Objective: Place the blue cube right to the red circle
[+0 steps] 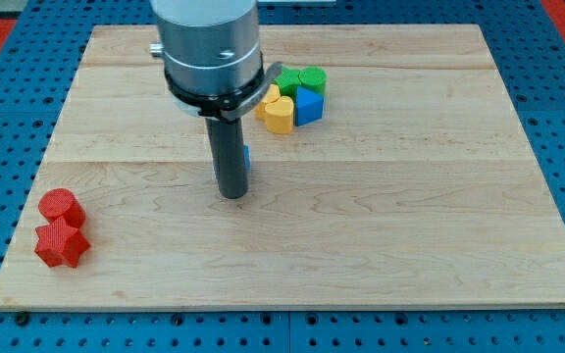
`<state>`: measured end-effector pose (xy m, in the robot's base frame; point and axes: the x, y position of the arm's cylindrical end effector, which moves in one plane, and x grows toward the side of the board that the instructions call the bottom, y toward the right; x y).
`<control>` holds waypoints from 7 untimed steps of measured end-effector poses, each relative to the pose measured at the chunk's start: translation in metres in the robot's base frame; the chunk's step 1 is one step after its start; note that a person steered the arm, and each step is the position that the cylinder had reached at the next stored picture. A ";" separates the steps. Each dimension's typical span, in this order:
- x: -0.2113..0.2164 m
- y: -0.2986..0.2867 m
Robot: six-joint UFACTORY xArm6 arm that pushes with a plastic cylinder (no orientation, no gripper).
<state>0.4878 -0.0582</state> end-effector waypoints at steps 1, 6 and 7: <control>-0.014 0.061; -0.051 -0.044; -0.022 0.002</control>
<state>0.4660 -0.0564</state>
